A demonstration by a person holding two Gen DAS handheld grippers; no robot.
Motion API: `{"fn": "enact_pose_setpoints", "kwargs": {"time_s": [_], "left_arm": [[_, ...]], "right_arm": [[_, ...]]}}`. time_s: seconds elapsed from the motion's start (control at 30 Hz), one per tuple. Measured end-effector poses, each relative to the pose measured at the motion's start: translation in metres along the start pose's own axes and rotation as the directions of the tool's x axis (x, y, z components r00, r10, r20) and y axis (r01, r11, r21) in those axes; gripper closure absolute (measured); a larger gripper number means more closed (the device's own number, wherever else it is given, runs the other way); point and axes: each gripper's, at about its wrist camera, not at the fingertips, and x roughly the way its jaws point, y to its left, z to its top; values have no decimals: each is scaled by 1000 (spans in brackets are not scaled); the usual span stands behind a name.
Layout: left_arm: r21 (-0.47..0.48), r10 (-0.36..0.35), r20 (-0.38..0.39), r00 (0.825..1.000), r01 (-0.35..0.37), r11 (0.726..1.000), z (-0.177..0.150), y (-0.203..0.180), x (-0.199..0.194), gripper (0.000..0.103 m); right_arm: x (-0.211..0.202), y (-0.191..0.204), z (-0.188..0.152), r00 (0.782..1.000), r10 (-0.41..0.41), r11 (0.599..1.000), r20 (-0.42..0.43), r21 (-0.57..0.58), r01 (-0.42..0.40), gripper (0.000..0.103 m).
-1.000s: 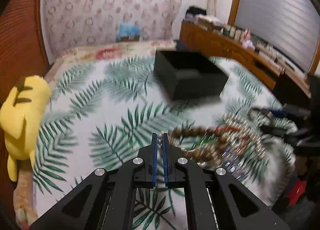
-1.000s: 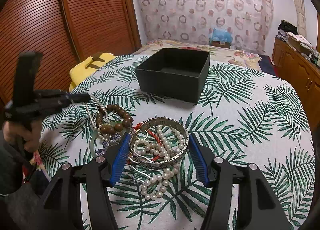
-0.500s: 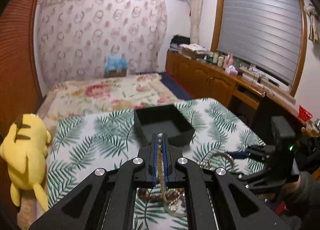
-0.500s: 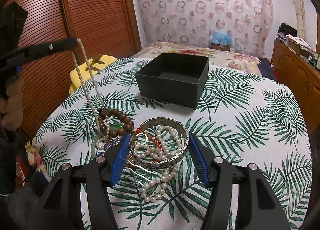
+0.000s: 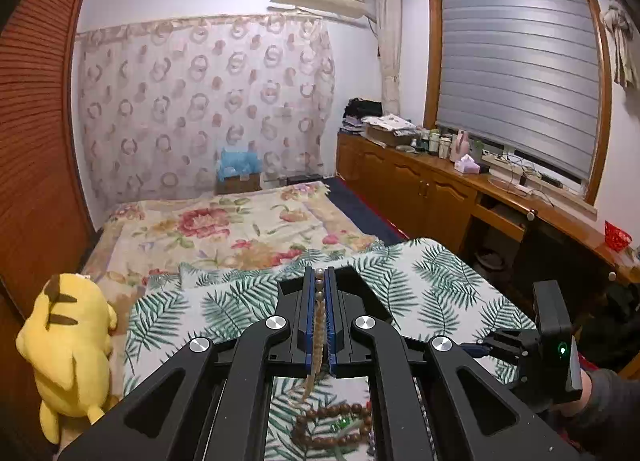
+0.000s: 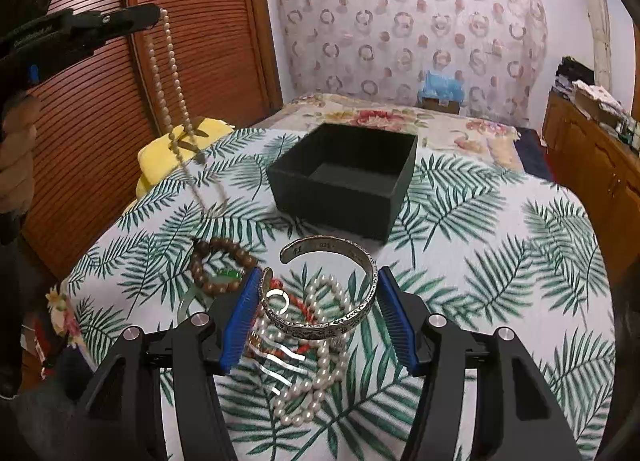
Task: Organize jewelry
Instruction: 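Lower the silver bangle into the black box with the right tool while the left tool carries the strand over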
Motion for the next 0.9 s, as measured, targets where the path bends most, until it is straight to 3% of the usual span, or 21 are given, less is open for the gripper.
{"fn": "enact_pose_setpoints", "kwargs": {"time_s": [0.27,0.47,0.77,0.9], "left_arm": [[8,31,12,999,-31,999,25,7,20,99],[26,50,17,999,-50,998,45,6,36,99],[44,57,21,998,-58,997,66,0,51,99],[40,50,8,999,-50,998,69,-1,63,99]], "right_arm": [[16,-9,43,999,-10,999,51,-43,12,42],[51,-19,73,998,-29,997,53,-76,33,42],[99,-32,84,1000,-17,998,-5,-67,17,41],[95,-35,86,1000,-10,998,18,-60,11,33]]}}
